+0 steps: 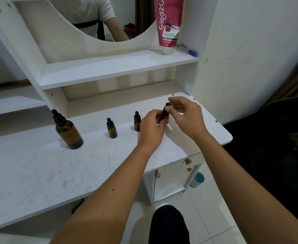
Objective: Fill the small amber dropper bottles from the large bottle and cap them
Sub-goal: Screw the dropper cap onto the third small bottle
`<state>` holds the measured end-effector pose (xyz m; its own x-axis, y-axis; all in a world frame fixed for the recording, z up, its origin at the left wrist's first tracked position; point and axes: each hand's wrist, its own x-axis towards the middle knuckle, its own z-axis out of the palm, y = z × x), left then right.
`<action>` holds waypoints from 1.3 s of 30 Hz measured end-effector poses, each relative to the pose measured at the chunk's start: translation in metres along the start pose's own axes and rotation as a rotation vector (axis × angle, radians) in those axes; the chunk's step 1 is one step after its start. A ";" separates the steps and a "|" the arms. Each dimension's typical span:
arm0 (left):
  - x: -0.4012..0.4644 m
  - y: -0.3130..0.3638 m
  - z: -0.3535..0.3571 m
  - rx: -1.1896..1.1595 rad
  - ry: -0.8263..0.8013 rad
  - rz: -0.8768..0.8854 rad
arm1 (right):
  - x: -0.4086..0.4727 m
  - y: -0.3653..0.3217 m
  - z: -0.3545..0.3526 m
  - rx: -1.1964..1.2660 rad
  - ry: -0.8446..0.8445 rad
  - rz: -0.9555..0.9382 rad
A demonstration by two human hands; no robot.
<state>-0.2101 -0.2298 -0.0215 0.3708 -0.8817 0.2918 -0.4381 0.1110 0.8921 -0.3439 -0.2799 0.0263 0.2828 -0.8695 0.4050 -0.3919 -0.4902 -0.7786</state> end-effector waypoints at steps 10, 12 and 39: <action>0.004 0.007 0.007 -0.016 0.000 0.012 | -0.007 0.010 0.000 0.152 0.063 0.118; 0.003 0.009 0.011 -0.001 0.000 0.010 | -0.010 0.012 -0.002 0.193 0.080 0.122; 0.002 0.000 0.001 0.040 0.020 -0.008 | -0.016 0.010 0.013 0.239 0.042 0.079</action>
<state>-0.2099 -0.2317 -0.0216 0.3907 -0.8729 0.2924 -0.4676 0.0854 0.8798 -0.3408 -0.2702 0.0057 0.2206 -0.9089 0.3540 -0.1916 -0.3962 -0.8979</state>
